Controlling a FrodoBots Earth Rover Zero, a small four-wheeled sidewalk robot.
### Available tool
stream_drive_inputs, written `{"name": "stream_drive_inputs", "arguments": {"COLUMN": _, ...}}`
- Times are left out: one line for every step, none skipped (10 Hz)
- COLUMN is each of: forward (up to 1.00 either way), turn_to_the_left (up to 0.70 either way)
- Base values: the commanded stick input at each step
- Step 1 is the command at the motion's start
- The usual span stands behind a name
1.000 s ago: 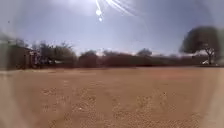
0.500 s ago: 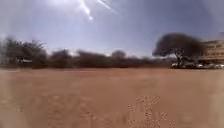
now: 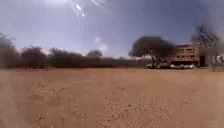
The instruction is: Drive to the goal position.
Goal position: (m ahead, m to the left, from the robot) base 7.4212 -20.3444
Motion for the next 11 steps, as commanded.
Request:
{"name": "stream_drive_inputs", "arguments": {"forward": 1.0, "turn_to_the_left": -0.4}}
{"name": "stream_drive_inputs", "arguments": {"forward": 1.0, "turn_to_the_left": -0.4}}
{"name": "stream_drive_inputs", "arguments": {"forward": 1.0, "turn_to_the_left": -0.4}}
{"name": "stream_drive_inputs", "arguments": {"forward": 1.0, "turn_to_the_left": -0.4}}
{"name": "stream_drive_inputs", "arguments": {"forward": 1.0, "turn_to_the_left": -0.4}}
{"name": "stream_drive_inputs", "arguments": {"forward": 1.0, "turn_to_the_left": -0.4}}
{"name": "stream_drive_inputs", "arguments": {"forward": 1.0, "turn_to_the_left": -0.33}}
{"name": "stream_drive_inputs", "arguments": {"forward": 1.0, "turn_to_the_left": -0.14}}
{"name": "stream_drive_inputs", "arguments": {"forward": 1.0, "turn_to_the_left": 0.0}}
{"name": "stream_drive_inputs", "arguments": {"forward": 1.0, "turn_to_the_left": 0.0}}
{"name": "stream_drive_inputs", "arguments": {"forward": 1.0, "turn_to_the_left": 0.0}}
